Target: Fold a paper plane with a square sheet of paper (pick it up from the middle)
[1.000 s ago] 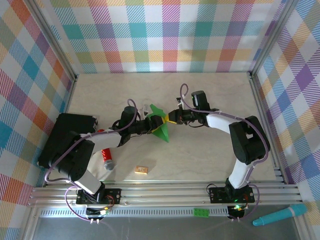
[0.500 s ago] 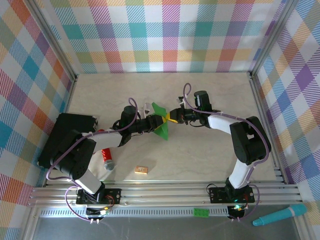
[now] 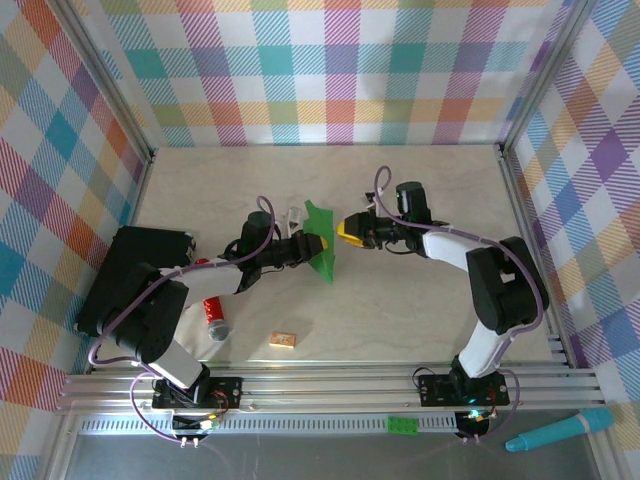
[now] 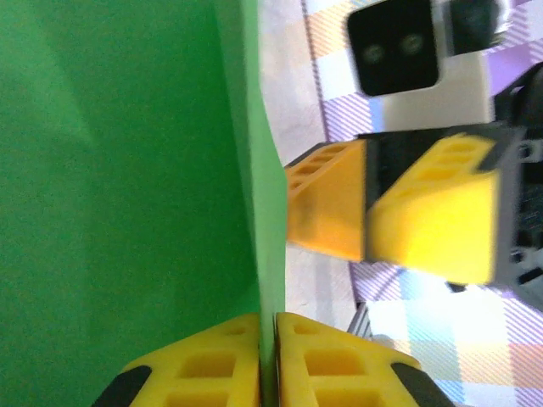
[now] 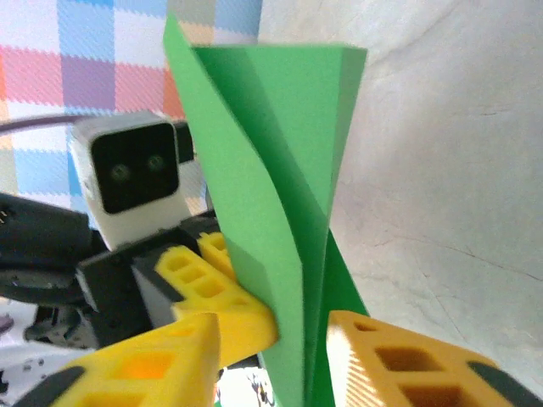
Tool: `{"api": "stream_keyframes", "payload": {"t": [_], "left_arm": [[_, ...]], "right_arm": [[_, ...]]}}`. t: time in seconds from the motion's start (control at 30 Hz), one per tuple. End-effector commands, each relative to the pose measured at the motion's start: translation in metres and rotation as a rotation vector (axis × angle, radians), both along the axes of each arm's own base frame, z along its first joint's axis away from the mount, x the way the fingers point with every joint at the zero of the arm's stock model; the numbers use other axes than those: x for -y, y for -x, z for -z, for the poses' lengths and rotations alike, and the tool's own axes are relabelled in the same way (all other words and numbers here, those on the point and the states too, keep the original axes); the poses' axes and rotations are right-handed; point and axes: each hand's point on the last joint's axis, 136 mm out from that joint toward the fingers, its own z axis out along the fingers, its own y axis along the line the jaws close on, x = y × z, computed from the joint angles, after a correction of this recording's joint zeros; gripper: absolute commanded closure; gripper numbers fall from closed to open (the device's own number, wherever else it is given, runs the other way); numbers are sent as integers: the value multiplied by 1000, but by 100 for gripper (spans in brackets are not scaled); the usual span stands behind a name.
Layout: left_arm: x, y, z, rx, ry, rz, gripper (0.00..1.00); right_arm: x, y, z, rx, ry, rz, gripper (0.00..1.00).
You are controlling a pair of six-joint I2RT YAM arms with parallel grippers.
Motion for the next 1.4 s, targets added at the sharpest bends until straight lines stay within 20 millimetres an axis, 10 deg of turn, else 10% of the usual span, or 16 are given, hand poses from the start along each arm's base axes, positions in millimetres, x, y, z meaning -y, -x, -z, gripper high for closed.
{"api": "stream_keyframes", "payload": {"t": [0.0, 0.6, 0.93, 1.37], "left_arm": [[-6, -3, -9, 54, -85, -9, 90], [-131, -26, 23, 79, -1393, -79, 92], [-98, -33, 72, 161, -1777, 95, 94], [-58, -28, 114, 228, -1829, 111, 90]], "right_arm": [[20, -6, -7, 57, 76, 79, 53], [108, -17, 15, 132, 491, 427, 38], [140, -16, 14, 156, 601, 537, 36], [169, -14, 15, 136, 637, 634, 34]]}}
